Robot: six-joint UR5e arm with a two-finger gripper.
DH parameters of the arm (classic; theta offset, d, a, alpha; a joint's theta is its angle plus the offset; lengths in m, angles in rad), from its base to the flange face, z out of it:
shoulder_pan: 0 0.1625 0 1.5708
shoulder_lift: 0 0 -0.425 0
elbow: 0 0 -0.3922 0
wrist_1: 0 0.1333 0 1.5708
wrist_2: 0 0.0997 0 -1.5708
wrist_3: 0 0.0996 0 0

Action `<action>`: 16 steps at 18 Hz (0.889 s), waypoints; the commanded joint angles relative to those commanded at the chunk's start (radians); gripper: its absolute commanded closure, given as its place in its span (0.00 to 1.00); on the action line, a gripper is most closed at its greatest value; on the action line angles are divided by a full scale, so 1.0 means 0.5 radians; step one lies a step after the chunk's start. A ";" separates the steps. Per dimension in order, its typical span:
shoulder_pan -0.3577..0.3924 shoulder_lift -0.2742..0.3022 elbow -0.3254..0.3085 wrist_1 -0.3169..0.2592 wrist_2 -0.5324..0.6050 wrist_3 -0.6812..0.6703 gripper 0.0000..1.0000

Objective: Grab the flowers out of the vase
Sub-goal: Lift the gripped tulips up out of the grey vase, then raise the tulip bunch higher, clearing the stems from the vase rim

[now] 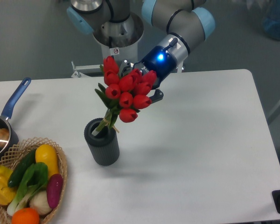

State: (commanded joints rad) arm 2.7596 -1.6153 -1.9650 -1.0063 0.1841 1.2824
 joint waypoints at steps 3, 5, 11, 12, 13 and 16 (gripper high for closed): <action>0.031 0.018 0.000 0.000 0.000 0.000 0.56; 0.055 0.031 -0.003 0.000 0.000 0.000 0.56; 0.086 0.055 -0.003 -0.003 0.000 -0.003 0.56; 0.086 0.058 0.000 -0.003 0.000 -0.015 0.56; 0.086 0.058 0.000 0.000 -0.003 -0.037 0.56; 0.120 0.074 0.000 0.000 -0.024 -0.055 0.56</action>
State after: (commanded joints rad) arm 2.8194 -1.5785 -1.9650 -1.0063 0.1719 1.2548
